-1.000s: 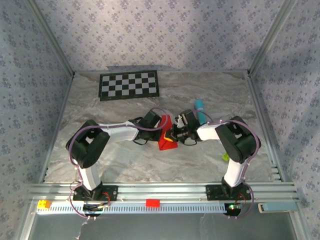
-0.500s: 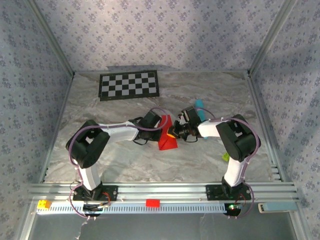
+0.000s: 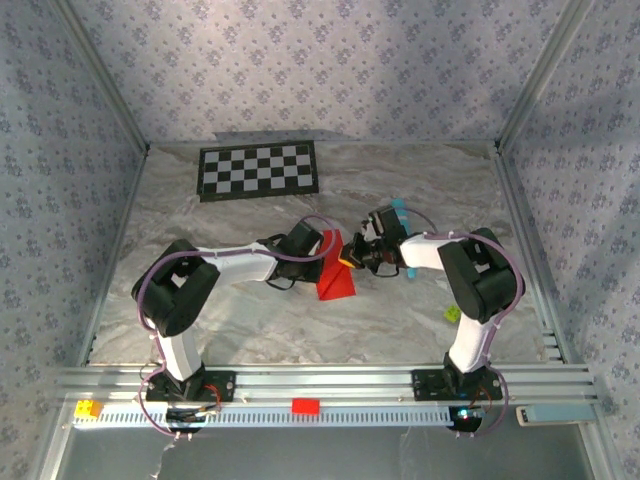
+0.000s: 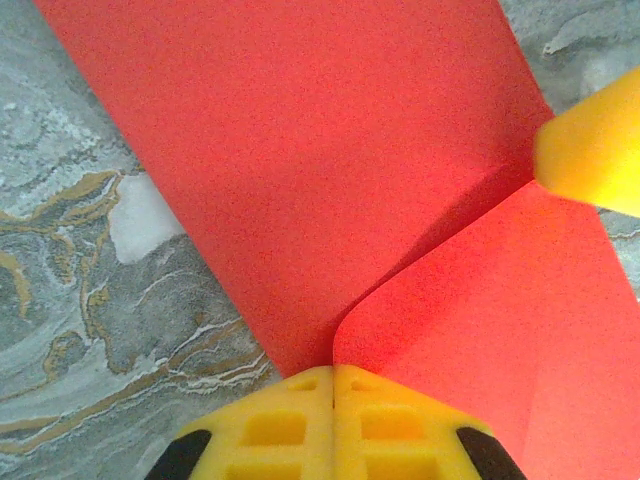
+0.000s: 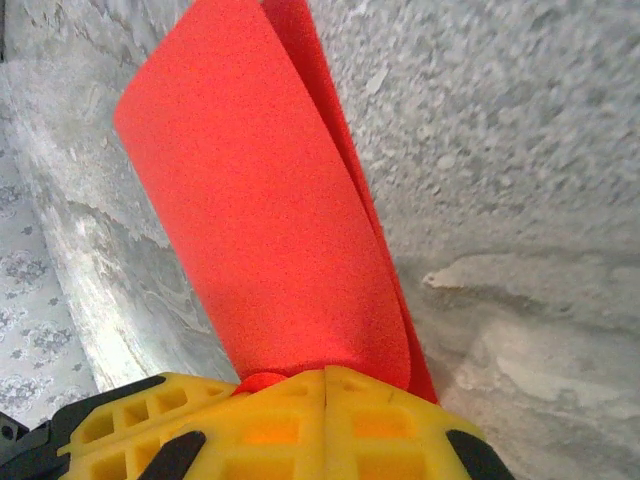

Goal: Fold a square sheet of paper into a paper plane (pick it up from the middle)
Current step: Fold the triangle a second time at the center of the table.

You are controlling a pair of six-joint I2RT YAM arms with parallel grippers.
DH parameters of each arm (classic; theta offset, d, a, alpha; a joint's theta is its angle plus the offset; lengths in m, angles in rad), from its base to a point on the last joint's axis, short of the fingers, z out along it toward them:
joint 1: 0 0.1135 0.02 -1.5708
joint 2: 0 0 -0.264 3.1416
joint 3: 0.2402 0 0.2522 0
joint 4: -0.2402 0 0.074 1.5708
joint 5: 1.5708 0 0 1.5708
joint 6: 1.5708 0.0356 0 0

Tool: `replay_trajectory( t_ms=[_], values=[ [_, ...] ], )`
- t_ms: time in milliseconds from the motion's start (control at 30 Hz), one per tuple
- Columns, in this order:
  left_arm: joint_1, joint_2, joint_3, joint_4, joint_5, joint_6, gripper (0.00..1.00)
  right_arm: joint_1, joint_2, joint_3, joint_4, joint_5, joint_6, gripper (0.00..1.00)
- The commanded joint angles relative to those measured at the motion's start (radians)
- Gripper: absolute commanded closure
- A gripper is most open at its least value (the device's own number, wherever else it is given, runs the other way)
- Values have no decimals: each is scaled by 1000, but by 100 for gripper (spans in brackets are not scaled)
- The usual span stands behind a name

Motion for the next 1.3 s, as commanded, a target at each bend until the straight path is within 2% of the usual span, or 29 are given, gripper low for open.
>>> replay_trajectory(
  t_ms=[0, 267, 767, 1000, 1133, 1267],
  values=[
    [8, 35, -9, -50, -10, 17, 100, -4, 24, 3, -54, 15, -26, 98],
    [8, 35, -7, -55, -13, 17, 100, -15, 39, -15, -167, 115, -34, 98],
    [8, 35, -10, -59, -14, 22, 100, -66, -38, 6, -96, 111, 21, 97],
    [9, 32, -8, -62, -14, 27, 100, -18, -108, -21, -21, 64, -12, 94],
    [8, 32, -7, -60, -13, 27, 100, 30, -62, 8, -16, -21, -11, 94],
    [8, 33, -7, -60, -13, 27, 100, 70, -17, 15, 0, -28, 9, 94]
  ],
)
